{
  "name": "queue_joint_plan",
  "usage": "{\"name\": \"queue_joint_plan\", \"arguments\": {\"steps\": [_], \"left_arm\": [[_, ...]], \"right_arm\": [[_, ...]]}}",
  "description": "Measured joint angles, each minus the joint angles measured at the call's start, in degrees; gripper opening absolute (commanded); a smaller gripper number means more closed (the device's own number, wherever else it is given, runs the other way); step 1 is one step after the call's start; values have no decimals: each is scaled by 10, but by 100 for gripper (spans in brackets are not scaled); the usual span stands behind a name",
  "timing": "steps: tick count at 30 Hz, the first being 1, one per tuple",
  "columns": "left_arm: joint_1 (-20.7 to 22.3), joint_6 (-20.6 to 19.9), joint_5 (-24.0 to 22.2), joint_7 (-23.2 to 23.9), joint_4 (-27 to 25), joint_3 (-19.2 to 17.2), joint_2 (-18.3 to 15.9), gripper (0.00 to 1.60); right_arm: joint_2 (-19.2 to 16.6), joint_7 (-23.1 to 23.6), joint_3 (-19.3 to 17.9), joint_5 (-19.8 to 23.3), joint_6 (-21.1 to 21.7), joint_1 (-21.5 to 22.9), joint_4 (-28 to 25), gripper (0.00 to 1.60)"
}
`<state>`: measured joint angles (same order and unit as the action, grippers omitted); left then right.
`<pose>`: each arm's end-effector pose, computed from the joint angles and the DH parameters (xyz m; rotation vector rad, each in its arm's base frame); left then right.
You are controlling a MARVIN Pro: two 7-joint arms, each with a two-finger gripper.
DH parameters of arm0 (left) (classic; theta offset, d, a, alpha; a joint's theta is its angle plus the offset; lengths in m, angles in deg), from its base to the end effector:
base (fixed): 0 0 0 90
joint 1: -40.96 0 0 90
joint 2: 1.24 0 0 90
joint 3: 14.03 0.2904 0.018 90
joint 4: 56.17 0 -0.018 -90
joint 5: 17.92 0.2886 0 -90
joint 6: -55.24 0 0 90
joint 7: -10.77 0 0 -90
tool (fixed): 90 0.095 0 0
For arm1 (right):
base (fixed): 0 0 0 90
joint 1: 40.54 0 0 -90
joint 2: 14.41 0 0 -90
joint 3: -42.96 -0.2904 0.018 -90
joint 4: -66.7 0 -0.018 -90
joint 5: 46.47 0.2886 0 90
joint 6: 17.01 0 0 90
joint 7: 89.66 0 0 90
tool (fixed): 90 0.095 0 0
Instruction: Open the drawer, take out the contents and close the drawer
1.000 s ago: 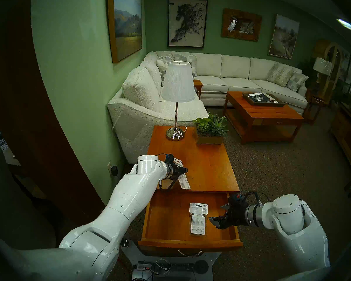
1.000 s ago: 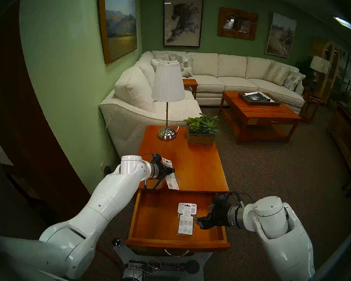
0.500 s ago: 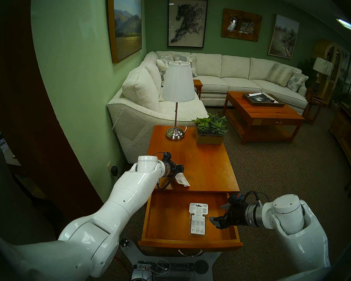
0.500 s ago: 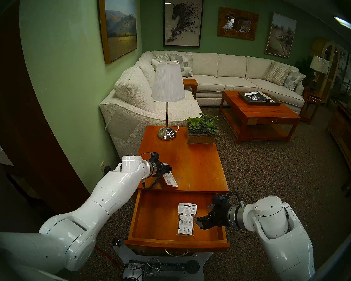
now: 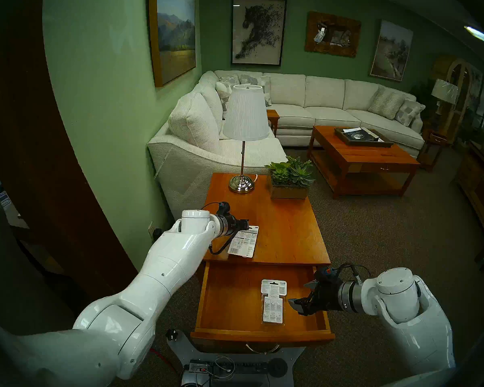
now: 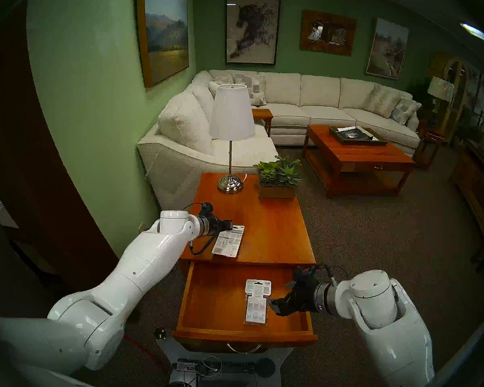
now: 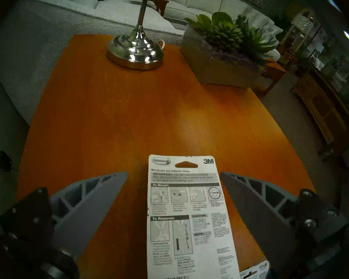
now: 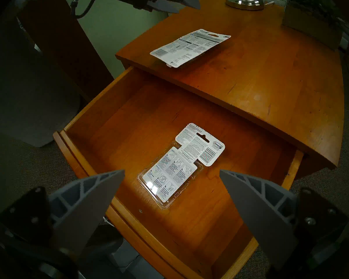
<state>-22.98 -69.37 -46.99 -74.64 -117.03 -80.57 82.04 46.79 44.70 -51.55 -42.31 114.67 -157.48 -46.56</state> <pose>0.4781 -0.0906 -0.3637 2.5174 -0.2515 1.0836 0.2260 -0.0647 -0.3436 -2.5081 -0.7854 -0.8244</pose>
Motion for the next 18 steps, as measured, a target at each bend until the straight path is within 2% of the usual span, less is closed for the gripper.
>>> {"name": "queue_joint_plan", "arguments": {"steps": [6, 11, 18], "left_arm": [[-17, -22, 9, 43, -38, 26, -32, 160], [-51, -38, 19, 83, -75, 54, -64, 160], [-86, -45, 24, 123, -118, 66, -105, 160]], "right_arm": [[0, 0, 0, 0, 0, 0, 0, 160], [0, 0, 0, 1, 0, 0, 1, 160], [0, -1, 1, 1, 0, 0, 3, 160]]}}
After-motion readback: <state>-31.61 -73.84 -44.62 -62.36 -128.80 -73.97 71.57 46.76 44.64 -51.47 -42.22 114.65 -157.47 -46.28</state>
